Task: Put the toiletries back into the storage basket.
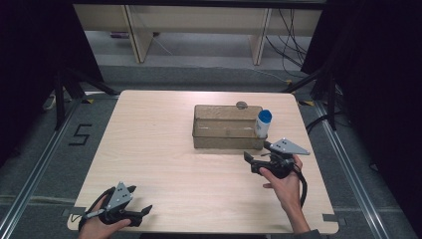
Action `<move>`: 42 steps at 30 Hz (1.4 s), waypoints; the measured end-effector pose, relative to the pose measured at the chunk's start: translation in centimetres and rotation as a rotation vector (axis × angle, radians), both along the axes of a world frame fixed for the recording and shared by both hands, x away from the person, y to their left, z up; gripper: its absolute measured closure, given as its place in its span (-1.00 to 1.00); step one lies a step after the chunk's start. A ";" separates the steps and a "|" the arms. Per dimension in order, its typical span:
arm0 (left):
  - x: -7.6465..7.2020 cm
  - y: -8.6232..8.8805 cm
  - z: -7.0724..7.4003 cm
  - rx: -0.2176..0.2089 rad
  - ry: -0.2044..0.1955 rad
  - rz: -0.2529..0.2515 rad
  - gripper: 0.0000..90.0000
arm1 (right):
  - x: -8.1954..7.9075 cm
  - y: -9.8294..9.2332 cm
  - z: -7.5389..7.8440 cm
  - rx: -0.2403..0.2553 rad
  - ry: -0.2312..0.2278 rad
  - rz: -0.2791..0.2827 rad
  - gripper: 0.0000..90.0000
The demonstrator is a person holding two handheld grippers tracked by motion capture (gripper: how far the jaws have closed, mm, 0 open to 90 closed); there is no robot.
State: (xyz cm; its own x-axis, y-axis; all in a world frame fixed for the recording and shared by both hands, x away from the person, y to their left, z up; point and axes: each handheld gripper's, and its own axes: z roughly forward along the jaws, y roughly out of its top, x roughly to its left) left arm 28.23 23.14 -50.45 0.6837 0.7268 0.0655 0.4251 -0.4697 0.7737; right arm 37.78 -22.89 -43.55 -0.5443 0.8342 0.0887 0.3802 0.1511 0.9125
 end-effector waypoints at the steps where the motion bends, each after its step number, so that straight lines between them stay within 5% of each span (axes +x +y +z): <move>1: 0.0 0.0 0.0 0.000 0.000 0.000 -0.67 | -0.3 0.1 0.1 0.010 0.031 0.005 -0.65; 2: 0.0 0.0 0.0 0.001 0.000 0.000 -0.67 | -0.3 0.1 0.0 -0.009 0.001 0.008 -0.65; 7: 0.0 0.0 0.0 -0.001 -0.001 0.002 -0.67 | -0.7 0.4 -0.2 -0.009 -0.008 0.029 -0.65; 8: 0.0 0.0 0.0 -0.001 0.000 0.002 -0.67 | -1.0 0.6 -0.1 0.001 0.034 0.027 -0.65; 9: 0.0 0.0 0.0 0.000 0.000 0.001 -0.67 | -0.9 0.5 -0.2 -0.026 -0.001 0.040 -0.65; 10: 0.0 0.0 0.0 0.000 -0.001 0.000 -0.67 | -1.2 0.8 -0.3 -0.001 0.034 0.031 -0.65; 15: 0.0 0.0 0.0 -0.005 -0.003 -0.001 -0.67 | -1.2 1.2 -0.6 -0.032 -0.008 0.067 -0.65; 19: 0.0 0.1 0.0 -0.006 -0.003 -0.001 -0.67 | -1.6 1.5 -0.8 -0.033 0.010 0.077 -0.65; 20: 0.0 0.2 0.1 0.021 -0.006 -0.002 -0.67 | -1.8 1.7 -0.9 -0.015 0.026 0.075 -0.65; 31: 0.0 0.1 0.1 0.010 -0.008 0.000 -0.67 | -2.3 2.1 -1.2 -0.043 0.017 0.105 -0.65; 33: 0.0 0.1 0.1 0.011 -0.008 -0.001 -0.67 | -2.6 2.4 -1.3 -0.006 0.039 0.100 -0.65; 37: 0.0 0.1 0.1 0.011 -0.008 -0.001 -0.67 | -2.6 2.4 -1.4 -0.044 0.013 0.111 -0.65; 41: 0.0 0.1 0.1 0.012 -0.008 -0.001 -0.67 | -3.1 2.7 -1.4 -0.014 0.049 0.115 -0.65; 42: 0.0 0.1 0.1 0.011 -0.008 -0.001 -0.67 | -2.9 2.6 -1.5 -0.040 0.016 0.125 -0.65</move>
